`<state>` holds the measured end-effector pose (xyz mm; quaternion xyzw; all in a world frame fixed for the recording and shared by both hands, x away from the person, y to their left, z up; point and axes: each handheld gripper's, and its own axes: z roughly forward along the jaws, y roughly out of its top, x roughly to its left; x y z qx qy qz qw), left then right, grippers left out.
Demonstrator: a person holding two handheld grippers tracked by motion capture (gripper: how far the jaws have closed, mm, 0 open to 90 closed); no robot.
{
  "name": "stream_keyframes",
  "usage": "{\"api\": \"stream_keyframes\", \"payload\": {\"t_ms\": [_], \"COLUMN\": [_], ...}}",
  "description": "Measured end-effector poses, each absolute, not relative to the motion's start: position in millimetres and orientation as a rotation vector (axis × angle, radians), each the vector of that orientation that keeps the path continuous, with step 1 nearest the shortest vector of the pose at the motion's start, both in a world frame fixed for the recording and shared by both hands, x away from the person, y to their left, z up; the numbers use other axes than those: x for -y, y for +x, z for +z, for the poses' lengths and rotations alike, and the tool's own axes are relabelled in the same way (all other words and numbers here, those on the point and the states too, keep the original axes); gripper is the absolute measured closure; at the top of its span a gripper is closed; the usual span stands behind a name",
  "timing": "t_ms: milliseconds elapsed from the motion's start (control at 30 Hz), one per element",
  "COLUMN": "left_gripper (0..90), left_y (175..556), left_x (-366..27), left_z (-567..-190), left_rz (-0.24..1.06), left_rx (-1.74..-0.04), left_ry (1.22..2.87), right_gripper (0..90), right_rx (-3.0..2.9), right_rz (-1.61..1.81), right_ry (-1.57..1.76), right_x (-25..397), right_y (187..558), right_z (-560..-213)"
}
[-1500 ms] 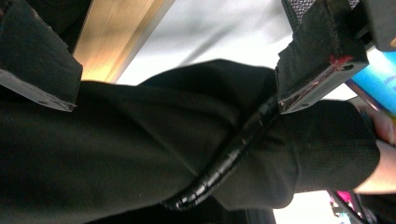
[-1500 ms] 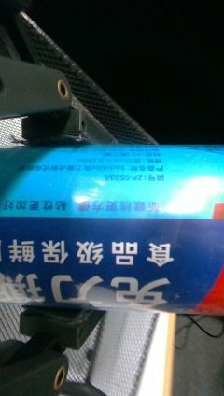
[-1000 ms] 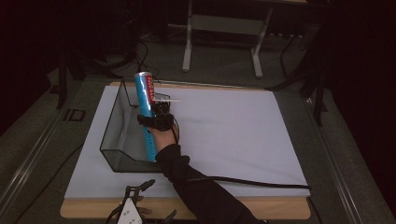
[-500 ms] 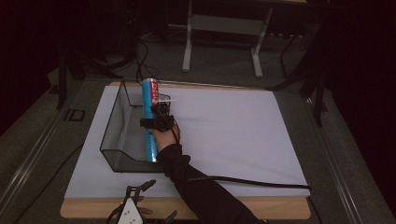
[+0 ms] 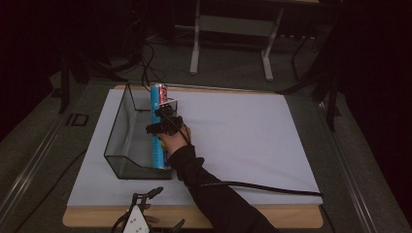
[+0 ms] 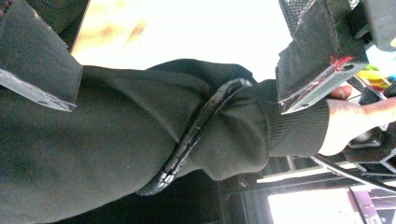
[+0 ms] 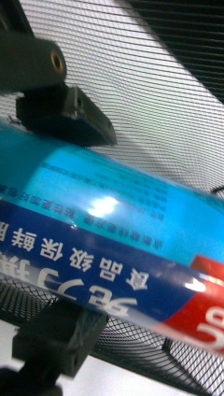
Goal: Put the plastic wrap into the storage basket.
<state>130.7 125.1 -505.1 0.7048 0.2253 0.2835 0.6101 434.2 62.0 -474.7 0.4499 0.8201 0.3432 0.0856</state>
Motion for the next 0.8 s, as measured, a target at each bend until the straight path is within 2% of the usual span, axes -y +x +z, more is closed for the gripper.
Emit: {"api": "stream_keyframes", "payload": {"t_ms": [67, 200, 533, 800], "left_gripper": [1.2, 1.2, 1.2, 1.2], "left_y": [130.9, 131.4, 132.8, 132.9], "left_x": [-125.1, -124.8, -123.4, -122.6], "left_z": [-505.2, -505.3, -506.1, -506.9], "left_rz": [0.653, 0.651, 0.650, 0.648], "left_rx": [-0.522, -0.527, -0.528, -0.532], "left_ry": [1.627, 1.624, 1.635, 1.642], "right_gripper": [12.4, 10.6, 11.8, 13.5], "right_rx": [-2.480, -2.453, -2.422, -2.424], "right_rz": [1.019, 0.972, 0.983, 0.983], "right_ry": [1.304, 1.168, 1.054, 0.970], "right_x": [-60.7, -58.2, -43.0, -14.1], "right_y": [434.3, 429.8, 424.4, 421.6], "right_z": [-471.8, -460.9, -438.8, -427.0]}}
